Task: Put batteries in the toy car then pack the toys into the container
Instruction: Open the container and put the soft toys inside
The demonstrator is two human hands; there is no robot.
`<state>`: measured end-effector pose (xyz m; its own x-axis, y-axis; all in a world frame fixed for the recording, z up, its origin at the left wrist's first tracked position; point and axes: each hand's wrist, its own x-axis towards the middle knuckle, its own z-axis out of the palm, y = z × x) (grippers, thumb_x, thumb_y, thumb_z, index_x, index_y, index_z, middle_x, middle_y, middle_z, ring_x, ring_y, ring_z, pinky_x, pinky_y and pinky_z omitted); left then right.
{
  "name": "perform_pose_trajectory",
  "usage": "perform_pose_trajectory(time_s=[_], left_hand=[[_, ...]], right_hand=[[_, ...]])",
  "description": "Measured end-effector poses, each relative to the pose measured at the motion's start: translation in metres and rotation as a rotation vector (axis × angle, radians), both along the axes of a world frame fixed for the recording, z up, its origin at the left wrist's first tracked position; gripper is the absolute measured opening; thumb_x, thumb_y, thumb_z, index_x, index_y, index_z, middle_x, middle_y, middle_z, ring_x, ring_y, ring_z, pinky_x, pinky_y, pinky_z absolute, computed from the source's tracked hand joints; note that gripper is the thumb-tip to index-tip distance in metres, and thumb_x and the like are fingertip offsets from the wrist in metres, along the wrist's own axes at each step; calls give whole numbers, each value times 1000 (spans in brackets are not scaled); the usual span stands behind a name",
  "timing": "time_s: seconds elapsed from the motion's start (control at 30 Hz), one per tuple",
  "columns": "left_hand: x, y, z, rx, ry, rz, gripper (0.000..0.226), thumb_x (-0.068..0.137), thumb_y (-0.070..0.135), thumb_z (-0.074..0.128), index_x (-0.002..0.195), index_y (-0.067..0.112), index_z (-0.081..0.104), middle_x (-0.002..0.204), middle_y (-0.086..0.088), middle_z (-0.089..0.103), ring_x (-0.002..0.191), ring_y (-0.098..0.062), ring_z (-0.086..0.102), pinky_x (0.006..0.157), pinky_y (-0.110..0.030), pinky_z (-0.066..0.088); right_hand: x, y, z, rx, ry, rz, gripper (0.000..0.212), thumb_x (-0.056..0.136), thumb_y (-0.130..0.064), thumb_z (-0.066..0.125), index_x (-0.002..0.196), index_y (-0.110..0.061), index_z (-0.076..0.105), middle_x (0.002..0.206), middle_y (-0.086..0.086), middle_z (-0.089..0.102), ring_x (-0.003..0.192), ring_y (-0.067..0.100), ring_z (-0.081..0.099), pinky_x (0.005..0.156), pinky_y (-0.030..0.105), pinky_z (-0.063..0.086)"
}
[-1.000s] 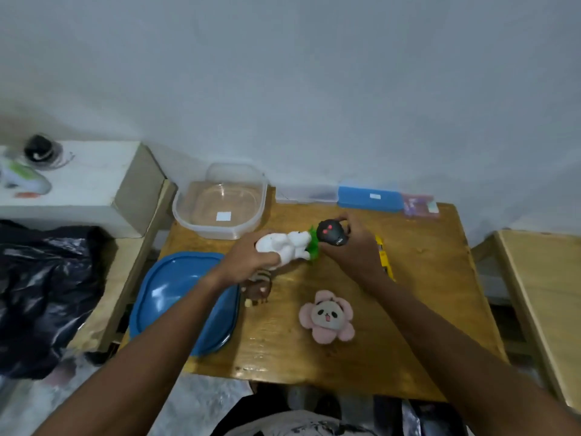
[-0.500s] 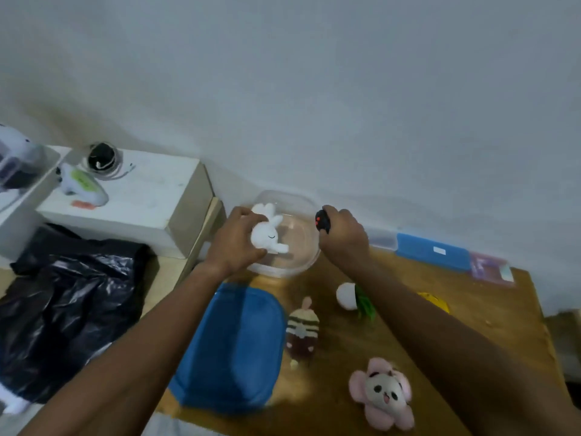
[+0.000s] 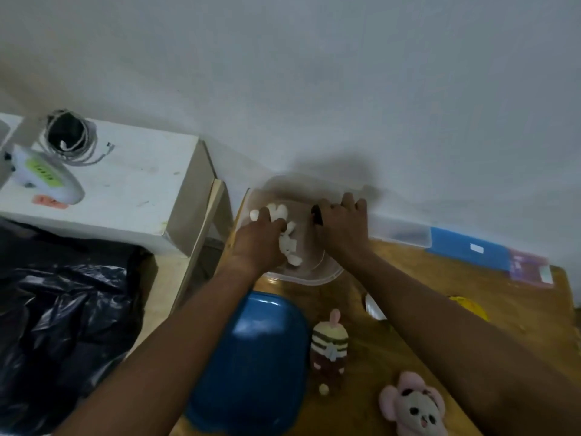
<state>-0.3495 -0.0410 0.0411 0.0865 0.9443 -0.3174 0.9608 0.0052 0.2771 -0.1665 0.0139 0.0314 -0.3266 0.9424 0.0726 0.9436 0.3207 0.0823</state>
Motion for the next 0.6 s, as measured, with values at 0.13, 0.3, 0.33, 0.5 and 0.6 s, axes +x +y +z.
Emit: perform_pose_trajectory(time_s=[0.13,0.3,0.33,0.5,0.6], left_hand=[[6,-2,8,12,79,7,67,74,49,75,134,27,55,135,-9,44,112,-33,55,86,-38,47],[32,-26,27,222,71,52,48,78,45,71,122,25,66,119,-5,59,110,-28,51,86,-39,44],[41,-33,30,271,10,69,44,79,42,71,119,23,69,114,-5,61,107,-27,52,84,-40,46],[99,-92,32,449,-160,46,32,81,38,72,104,16,74,94,-4,61,87,-25,55,66,-39,50],[132,-134,20,388,-129,28,41,82,51,62,108,19,70,98,-4,58,90,-24,56,64,-35,47]], right_hand=[[6,-6,5,-13,8,15,23,82,-36,59,98,-20,63,79,4,70,99,29,48,77,40,24],[41,-35,25,29,198,-37,31,84,-43,56,108,-25,62,104,0,66,102,27,47,78,39,30],[52,-46,29,23,256,-61,32,85,-42,58,112,-25,62,110,1,65,105,28,47,80,39,32],[122,-114,34,-8,353,-152,47,82,-37,63,127,-24,58,125,3,59,114,27,46,92,41,36],[160,-155,29,-82,403,-167,45,79,-38,66,121,-24,59,121,6,59,111,27,51,92,41,40]])
